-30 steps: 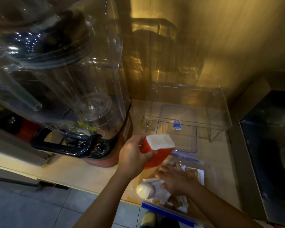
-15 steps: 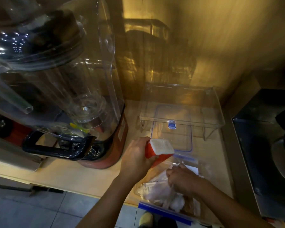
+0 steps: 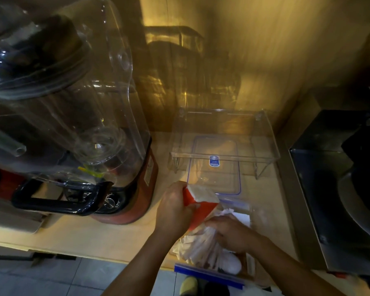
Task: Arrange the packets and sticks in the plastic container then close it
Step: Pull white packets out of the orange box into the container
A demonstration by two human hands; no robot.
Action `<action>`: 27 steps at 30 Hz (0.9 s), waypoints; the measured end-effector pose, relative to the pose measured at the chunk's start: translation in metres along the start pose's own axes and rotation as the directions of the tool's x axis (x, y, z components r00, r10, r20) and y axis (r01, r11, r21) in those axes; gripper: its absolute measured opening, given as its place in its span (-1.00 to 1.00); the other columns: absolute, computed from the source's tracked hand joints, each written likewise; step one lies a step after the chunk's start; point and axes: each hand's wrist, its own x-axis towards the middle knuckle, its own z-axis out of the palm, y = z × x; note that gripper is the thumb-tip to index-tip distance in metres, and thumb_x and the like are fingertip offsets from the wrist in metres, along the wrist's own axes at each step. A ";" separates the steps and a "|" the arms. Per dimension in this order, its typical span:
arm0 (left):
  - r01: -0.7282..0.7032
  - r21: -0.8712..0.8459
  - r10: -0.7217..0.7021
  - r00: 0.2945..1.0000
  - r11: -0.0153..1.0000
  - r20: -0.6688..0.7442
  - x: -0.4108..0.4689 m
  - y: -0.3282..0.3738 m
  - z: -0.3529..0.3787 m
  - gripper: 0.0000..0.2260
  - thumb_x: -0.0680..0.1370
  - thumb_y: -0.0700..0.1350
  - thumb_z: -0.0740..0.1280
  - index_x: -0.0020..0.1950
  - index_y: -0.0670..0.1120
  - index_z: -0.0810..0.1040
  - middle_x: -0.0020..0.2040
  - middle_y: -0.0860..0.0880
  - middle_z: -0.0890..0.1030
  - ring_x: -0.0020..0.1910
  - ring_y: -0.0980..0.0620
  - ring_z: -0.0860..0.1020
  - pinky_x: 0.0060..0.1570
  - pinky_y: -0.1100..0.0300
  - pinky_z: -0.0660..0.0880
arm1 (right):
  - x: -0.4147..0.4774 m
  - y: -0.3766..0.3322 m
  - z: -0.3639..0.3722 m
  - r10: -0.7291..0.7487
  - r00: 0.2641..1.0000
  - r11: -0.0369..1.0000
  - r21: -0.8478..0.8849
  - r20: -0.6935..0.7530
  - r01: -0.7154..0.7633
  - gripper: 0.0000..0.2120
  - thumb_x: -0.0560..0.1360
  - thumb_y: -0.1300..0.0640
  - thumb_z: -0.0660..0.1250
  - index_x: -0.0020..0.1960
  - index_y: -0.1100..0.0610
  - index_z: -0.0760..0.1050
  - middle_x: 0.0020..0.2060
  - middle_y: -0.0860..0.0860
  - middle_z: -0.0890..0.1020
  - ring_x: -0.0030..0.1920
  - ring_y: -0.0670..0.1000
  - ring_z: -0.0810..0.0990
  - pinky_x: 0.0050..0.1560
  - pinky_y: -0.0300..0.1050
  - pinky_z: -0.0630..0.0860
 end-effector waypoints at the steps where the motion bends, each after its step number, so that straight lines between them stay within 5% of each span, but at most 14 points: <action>1: 0.002 0.001 -0.002 1.000 1.000 -0.008 -0.001 0.000 0.001 -0.57 0.37 -0.11 0.47 0.20 -0.06 0.45 0.09 -0.02 0.54 0.03 0.05 0.46 -0.06 0.22 0.33 | 0.002 -0.007 0.002 -0.008 0.999 1.000 0.010 0.042 0.008 -0.59 0.51 0.27 0.16 0.35 0.10 0.40 0.31 0.08 0.50 0.31 0.05 0.43 0.32 -0.16 0.27; 6: -0.021 0.044 0.021 1.000 0.999 -0.012 0.000 -0.001 0.002 -0.54 0.40 -0.12 0.46 0.26 -0.05 0.43 0.17 -0.02 0.53 0.13 0.01 0.47 0.00 0.24 0.34 | 0.020 -0.040 0.020 0.004 0.981 0.988 -0.150 0.196 0.026 -0.54 0.47 0.23 0.31 0.34 0.17 0.29 0.26 0.15 0.51 0.28 0.16 0.46 0.25 0.01 0.40; 12: -0.063 0.082 0.065 0.998 0.995 -0.019 -0.002 -0.003 0.001 -0.56 0.41 -0.11 0.44 0.26 -0.05 0.42 0.18 -0.01 0.52 0.17 0.00 0.45 0.00 0.22 0.33 | 0.022 -0.048 0.022 -0.033 0.955 0.905 -0.396 0.294 0.153 -0.57 0.55 0.02 0.20 0.38 0.12 0.27 0.34 0.17 0.38 0.37 0.22 0.27 0.39 0.21 0.09; 17: -0.082 0.096 0.082 0.997 0.992 -0.002 -0.002 -0.004 0.000 -0.56 0.44 -0.06 0.41 0.28 -0.03 0.40 0.21 0.00 0.51 0.20 0.00 0.45 0.02 0.16 0.37 | 0.006 -0.020 0.007 -0.044 0.957 0.977 -0.186 0.286 0.100 -0.69 0.54 0.10 0.19 0.25 0.16 0.47 0.31 0.12 0.48 0.38 0.11 0.32 0.45 0.16 0.06; 22: -0.094 0.100 0.088 0.994 0.991 0.058 0.004 -0.003 0.002 -0.55 0.40 -0.05 0.45 0.24 -0.03 0.43 0.18 -0.01 0.54 0.16 -0.01 0.48 0.05 0.14 0.40 | -0.003 -0.005 0.005 -0.100 0.967 0.979 -0.149 0.233 0.137 -0.71 0.47 0.28 0.25 0.15 0.13 0.57 0.19 0.08 0.59 0.29 0.04 0.45 0.43 -0.05 0.15; 24: -0.075 0.102 0.064 0.992 0.992 0.105 0.008 -0.003 0.002 -0.55 0.39 -0.05 0.46 0.25 -0.02 0.44 0.19 -0.02 0.55 0.15 -0.03 0.49 0.05 0.13 0.41 | -0.002 -0.005 0.005 -0.055 0.977 0.997 0.059 0.204 0.044 -0.70 0.47 0.37 0.23 0.16 0.23 0.57 0.17 0.18 0.60 0.25 0.10 0.49 0.34 -0.13 0.24; 27: -0.039 0.114 0.022 0.988 0.993 0.150 0.016 -0.002 -0.002 -0.55 0.41 -0.03 0.45 0.25 -0.03 0.43 0.18 -0.05 0.56 0.14 -0.07 0.52 -0.01 0.19 0.37 | -0.003 -0.009 -0.002 0.220 0.965 0.928 0.272 0.145 -0.253 -0.64 0.49 0.41 0.14 0.16 0.19 0.58 0.20 0.17 0.56 0.25 0.08 0.47 0.20 -0.21 0.34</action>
